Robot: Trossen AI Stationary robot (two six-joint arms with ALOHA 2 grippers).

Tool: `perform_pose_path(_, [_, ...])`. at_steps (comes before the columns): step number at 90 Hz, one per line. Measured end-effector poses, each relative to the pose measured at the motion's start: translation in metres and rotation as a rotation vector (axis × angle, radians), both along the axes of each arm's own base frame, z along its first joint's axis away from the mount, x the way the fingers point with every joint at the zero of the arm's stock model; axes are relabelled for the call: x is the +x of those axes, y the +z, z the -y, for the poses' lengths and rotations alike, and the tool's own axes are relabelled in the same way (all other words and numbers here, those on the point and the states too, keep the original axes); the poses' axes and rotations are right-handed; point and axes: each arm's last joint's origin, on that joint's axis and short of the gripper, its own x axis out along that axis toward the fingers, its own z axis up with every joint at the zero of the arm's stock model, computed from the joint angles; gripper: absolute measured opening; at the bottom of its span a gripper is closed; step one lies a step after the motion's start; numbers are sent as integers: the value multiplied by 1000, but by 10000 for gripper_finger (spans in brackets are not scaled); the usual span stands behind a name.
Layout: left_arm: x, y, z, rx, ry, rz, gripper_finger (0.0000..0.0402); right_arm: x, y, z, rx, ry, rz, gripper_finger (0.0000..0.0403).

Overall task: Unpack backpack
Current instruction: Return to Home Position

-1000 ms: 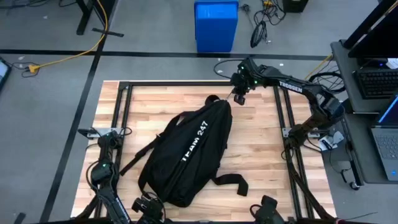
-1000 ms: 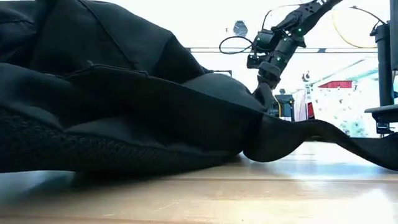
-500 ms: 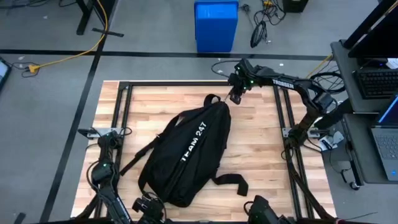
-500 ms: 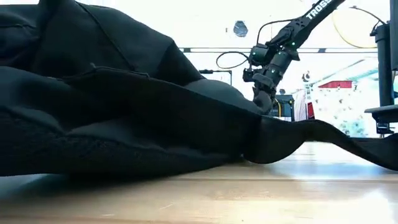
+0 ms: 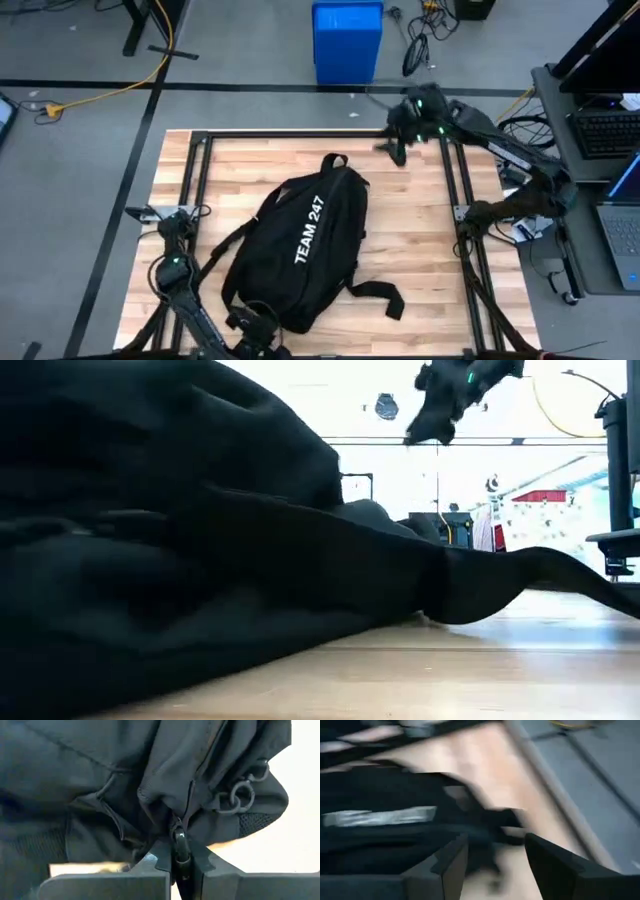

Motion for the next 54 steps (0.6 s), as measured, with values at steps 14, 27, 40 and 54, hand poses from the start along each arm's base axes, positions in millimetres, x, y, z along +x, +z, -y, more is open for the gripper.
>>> perform_pose_path(14, [20,13,-19,52,-65,-15,1,-3,11,-73,42,214,47,184])
perform_pose_path(27, [33,32,-36,123,-133,14,1,-4,0,-133,106,426,79,176])
perform_pose_path(40, [45,60,-54,189,-201,56,1,-6,-26,-181,61,568,93,174])
perform_pose_path(54, [56,85,-73,245,-236,77,1,1,-57,-219,70,636,165,174])
